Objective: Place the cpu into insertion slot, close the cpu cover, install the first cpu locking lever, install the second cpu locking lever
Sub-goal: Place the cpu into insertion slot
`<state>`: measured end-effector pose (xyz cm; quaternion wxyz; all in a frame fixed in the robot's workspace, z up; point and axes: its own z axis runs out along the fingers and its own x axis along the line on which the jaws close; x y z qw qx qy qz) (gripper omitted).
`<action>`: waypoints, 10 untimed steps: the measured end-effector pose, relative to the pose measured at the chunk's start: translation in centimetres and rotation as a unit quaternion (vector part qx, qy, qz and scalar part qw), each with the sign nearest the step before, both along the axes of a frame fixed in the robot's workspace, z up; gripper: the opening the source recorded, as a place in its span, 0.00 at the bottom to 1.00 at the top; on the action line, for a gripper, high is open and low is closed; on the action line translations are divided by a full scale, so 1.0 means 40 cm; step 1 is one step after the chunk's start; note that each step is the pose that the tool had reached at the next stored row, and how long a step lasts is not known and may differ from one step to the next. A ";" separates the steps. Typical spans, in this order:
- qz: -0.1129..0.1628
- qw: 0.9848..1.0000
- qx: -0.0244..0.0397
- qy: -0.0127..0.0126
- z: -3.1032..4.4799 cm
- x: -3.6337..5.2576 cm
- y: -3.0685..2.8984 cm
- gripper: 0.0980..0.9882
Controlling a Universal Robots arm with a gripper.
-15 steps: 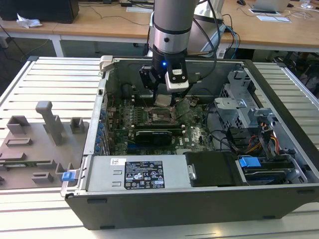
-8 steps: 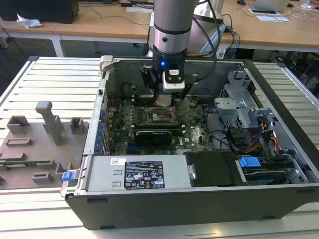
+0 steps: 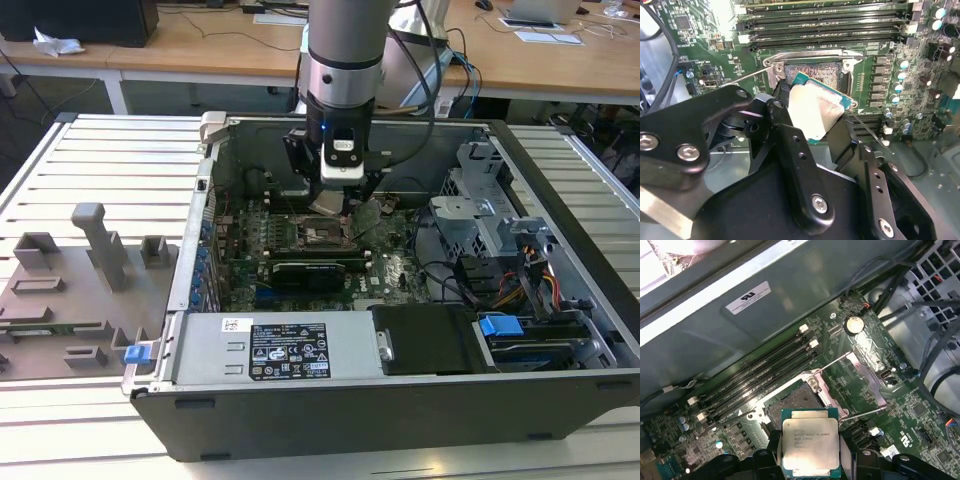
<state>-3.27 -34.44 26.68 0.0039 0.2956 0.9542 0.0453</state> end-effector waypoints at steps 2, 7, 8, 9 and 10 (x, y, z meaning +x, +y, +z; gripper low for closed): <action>-0.017 1.000 0.000 0.000 0.000 0.000 0.000 0.50; -0.041 0.999 0.000 0.000 -0.001 0.000 0.000 0.50; -0.047 0.999 0.000 0.000 -0.001 0.000 0.000 0.50; -0.056 0.998 0.000 0.000 -0.001 0.000 0.000 0.50; -0.064 0.998 0.000 0.000 -0.001 0.000 0.000 0.50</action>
